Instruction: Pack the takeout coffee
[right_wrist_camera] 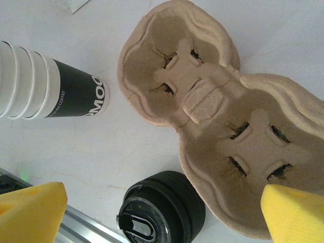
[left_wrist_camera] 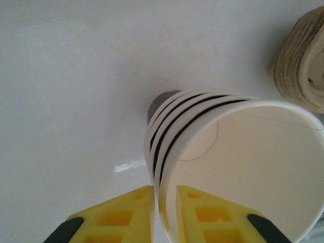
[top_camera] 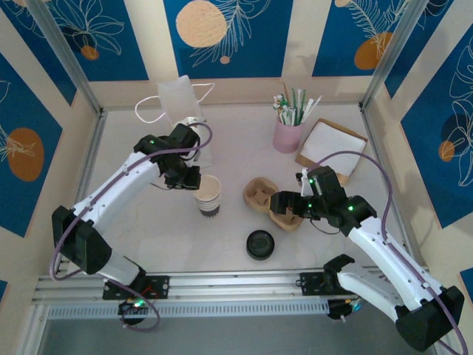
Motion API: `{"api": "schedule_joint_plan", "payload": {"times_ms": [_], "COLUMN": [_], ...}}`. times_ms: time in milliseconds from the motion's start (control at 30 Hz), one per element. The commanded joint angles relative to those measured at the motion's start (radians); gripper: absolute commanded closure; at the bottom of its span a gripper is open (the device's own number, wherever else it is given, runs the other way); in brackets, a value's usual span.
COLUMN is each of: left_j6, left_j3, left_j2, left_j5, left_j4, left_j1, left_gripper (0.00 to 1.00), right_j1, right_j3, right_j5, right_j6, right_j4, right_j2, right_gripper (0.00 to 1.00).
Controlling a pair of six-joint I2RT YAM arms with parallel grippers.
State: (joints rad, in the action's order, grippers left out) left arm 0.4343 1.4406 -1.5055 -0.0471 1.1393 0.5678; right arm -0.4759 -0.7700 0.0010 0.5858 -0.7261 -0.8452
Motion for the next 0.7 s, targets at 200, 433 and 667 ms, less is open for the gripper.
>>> {"api": "schedule_joint_plan", "payload": {"times_ms": [200,433,667], "left_j6": [-0.026,-0.034,-0.039], "left_j3": [0.041,0.065,0.092], "left_j2": [-0.02,-0.029,-0.027], "left_j5": [0.016,0.024,0.009], "left_j4": [0.037,0.052,0.071], "left_j1": [0.008,0.007,-0.002], "left_gripper": [0.91,1.0,1.0], "right_j1": [-0.003,-0.003,-0.001], "right_j3": [0.021,0.018,0.017], "right_j5": [-0.001,-0.003,-0.004], "right_j6": [0.011,0.008,0.006], "right_j4": [0.001,0.001,0.0], "right_j2": [0.021,0.021,0.018], "right_gripper": [0.01,0.01,0.01]}}
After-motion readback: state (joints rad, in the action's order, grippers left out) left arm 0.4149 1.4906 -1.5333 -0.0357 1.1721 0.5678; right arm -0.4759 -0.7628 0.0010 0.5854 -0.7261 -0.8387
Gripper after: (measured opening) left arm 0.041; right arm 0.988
